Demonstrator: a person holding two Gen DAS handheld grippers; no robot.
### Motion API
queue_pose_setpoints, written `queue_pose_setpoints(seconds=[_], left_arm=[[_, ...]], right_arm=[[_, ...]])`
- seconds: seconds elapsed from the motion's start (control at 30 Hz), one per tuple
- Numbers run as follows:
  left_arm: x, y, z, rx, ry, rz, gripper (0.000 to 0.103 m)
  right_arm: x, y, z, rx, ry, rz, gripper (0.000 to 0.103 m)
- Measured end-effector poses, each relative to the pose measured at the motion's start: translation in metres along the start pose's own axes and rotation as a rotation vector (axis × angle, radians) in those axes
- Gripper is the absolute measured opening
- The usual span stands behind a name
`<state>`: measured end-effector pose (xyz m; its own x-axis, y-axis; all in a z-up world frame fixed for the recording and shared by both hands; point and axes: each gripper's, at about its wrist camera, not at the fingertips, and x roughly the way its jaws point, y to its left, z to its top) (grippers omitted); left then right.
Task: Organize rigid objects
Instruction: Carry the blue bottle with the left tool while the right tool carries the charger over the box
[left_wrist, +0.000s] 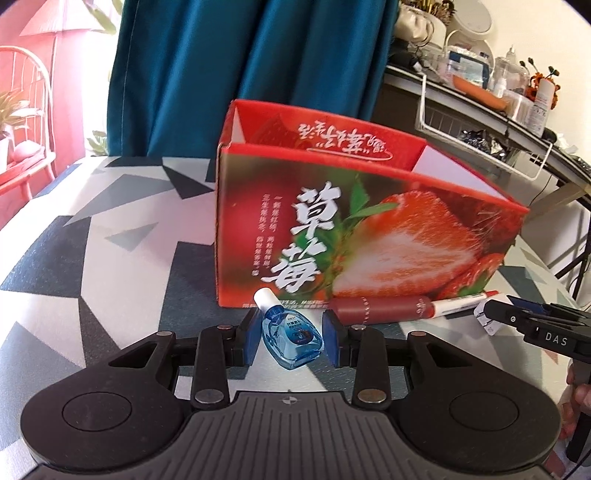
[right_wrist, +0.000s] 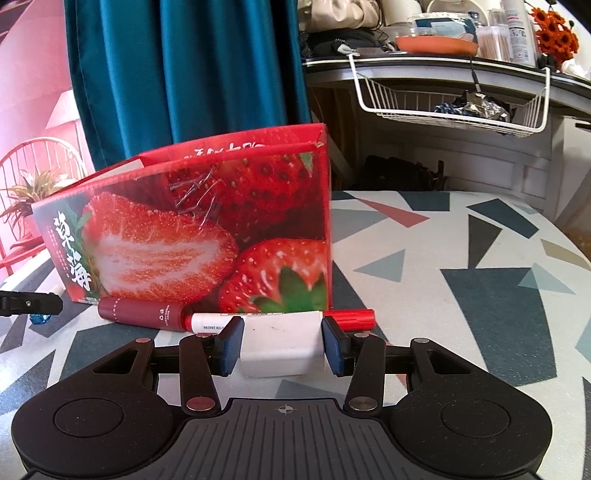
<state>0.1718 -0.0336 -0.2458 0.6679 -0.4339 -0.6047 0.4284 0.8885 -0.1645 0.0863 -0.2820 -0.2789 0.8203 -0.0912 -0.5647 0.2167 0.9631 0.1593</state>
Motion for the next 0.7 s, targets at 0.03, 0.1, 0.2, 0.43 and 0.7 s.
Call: queue_pose_setpoints(seconds=[0.03, 0.1, 0.2, 0.43, 0.7], left_arm=[[-0.002, -0.001, 0.000, 0.001, -0.007, -0.002, 0.037], [-0.004, -0.001, 0.002, 0.004, -0.021, -0.004, 0.037], [-0.009, 0.000, 0.005, 0.001, -0.043, -0.005, 0.037], [-0.025, -0.008, 0.015, 0.053, -0.118, -0.001, 0.037], [-0.045, -0.012, 0.035, 0.065, -0.199, -0.009, 0.037]], right_arm=[[-0.002, -0.001, 0.000, 0.004, -0.003, 0.000, 0.042], [-0.005, -0.003, 0.001, 0.014, -0.007, 0.002, 0.042], [-0.011, -0.002, 0.003, 0.019, -0.021, 0.008, 0.042], [-0.024, 0.006, 0.016, 0.026, -0.068, 0.057, 0.042], [-0.044, 0.016, 0.039, 0.012, -0.173, 0.084, 0.042]])
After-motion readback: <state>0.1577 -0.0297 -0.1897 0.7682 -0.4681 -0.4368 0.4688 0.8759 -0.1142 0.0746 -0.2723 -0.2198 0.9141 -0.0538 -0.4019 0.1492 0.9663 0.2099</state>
